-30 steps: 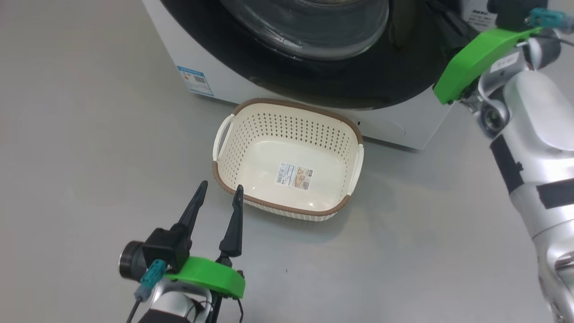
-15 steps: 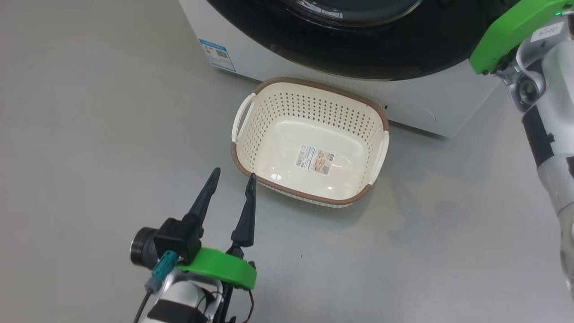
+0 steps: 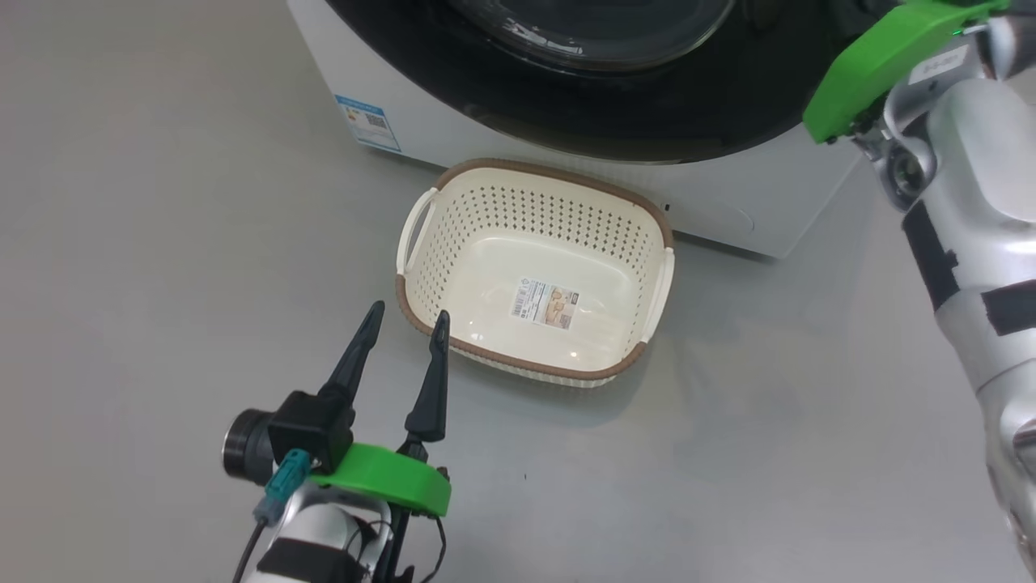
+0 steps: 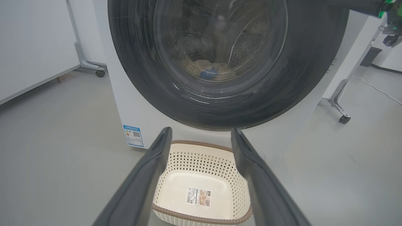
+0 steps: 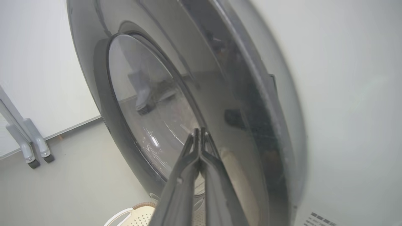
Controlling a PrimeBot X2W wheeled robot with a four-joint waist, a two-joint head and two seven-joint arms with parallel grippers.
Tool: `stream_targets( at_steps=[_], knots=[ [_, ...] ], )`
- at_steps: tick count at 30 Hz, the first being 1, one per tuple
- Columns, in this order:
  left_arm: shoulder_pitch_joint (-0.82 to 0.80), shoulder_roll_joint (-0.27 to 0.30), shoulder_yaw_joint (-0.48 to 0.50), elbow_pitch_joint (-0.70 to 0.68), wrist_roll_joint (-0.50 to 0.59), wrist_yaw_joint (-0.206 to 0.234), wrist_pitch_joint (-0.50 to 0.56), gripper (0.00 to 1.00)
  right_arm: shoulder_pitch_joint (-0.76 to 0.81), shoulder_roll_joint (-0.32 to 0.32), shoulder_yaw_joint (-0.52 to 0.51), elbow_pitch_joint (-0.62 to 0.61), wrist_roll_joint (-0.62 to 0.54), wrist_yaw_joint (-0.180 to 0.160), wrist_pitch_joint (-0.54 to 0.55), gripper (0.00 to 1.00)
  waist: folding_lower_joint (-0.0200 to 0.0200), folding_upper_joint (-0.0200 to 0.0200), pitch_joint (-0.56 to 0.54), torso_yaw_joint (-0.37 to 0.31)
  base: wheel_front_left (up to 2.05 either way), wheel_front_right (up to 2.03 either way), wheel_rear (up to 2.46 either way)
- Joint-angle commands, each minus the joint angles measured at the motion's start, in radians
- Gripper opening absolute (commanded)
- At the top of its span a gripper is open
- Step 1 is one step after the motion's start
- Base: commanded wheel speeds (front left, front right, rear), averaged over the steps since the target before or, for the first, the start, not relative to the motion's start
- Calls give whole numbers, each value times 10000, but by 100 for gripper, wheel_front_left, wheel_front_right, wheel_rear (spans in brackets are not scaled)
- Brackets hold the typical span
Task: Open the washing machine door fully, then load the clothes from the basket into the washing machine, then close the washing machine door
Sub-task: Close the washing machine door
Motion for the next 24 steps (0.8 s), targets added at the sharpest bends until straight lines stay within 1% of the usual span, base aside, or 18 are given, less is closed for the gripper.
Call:
stream_targets(
  at_steps=[1,7,13,17,24],
  knots=[
    [-111,104,420,-241,82,-11,-139,100,101,234,131,-388,67,33,-134,0,0,0,-133,-148,0,0,0],
    [64,250,537,3,121,-90,-139,100,1021,266,589,-1086,323,33,-344,0,0,0,-745,-717,0,0,0],
    [177,432,654,196,44,-78,-135,100,2225,57,524,-2055,393,33,-457,0,0,0,-1272,-1180,0,0,0],
    [307,501,673,258,-34,-51,-81,100,3194,-25,157,-2723,270,33,-479,0,0,0,-1563,-1433,0,0,0],
    [626,654,685,309,-147,22,69,100,5193,118,-1003,-3976,-152,33,-316,0,0,0,-2054,-1803,0,0,0]
  ],
)
